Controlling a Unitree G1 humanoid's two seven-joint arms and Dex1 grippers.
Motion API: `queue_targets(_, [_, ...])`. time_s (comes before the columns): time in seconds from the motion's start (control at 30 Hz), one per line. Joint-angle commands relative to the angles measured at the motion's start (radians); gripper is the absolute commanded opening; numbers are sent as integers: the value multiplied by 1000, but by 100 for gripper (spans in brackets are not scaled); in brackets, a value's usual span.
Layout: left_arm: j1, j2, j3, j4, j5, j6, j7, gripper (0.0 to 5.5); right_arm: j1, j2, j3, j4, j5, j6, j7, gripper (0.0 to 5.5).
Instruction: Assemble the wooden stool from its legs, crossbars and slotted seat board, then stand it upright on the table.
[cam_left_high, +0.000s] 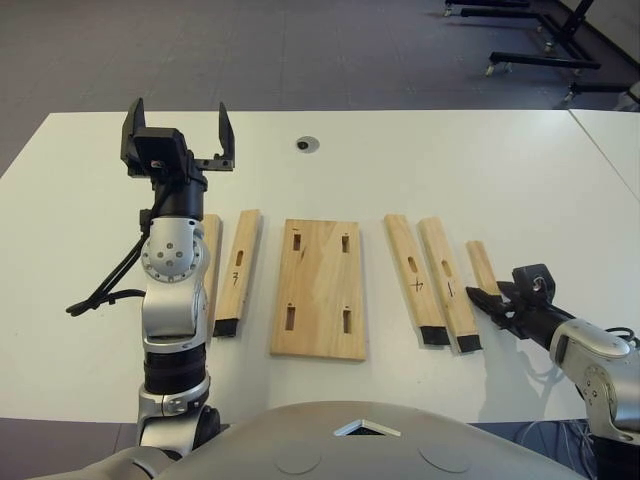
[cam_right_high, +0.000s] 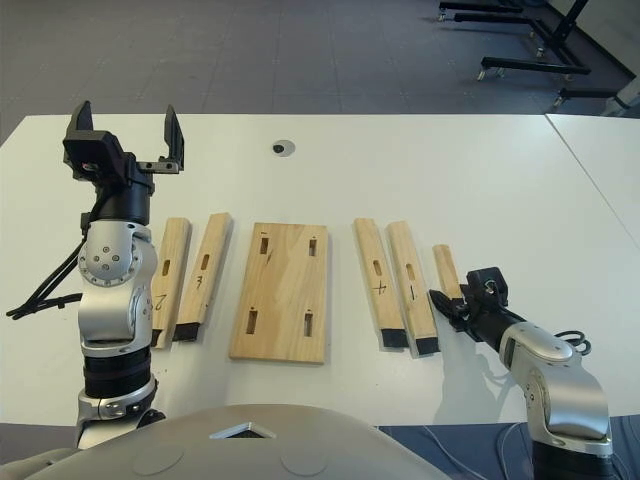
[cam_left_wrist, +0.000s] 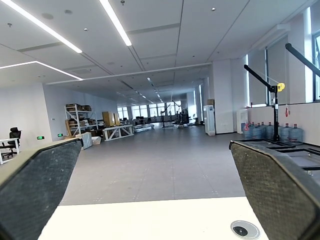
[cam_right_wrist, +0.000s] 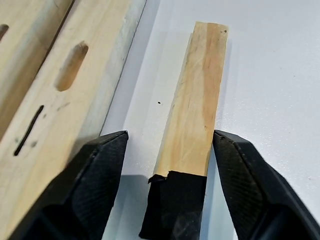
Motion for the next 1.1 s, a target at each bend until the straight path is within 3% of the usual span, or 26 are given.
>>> queue_targets(0.03, [-15, 6, 4, 2, -3, 11, -7, 540, 6, 26, 18, 44, -26, 20, -49, 239])
queue_targets(0.27, [-17, 9, 3, 17, -1, 11, -11, 540, -5, 29, 45, 50, -20, 26, -71, 133])
queue_targets(0.57, [-54, 18, 12, 51, -18, 6, -30, 540, -80, 79, 36, 106, -40, -67, -141, 128])
queue_targets(0.77, [-130, -6, 85, 98, -279, 71, -145, 540, -335, 142, -32, 36, -18, -335, -213, 128])
queue_targets(0.93, [-219, -8, 151, 133, -624, 203, -297, 540, -481, 139, 80, -66, 11, -417, -144, 128])
queue_targets(1.1, [-259, 7, 133, 128, -759, 302, -339, 540, -518, 159, 203, -114, -1, -458, -100, 128])
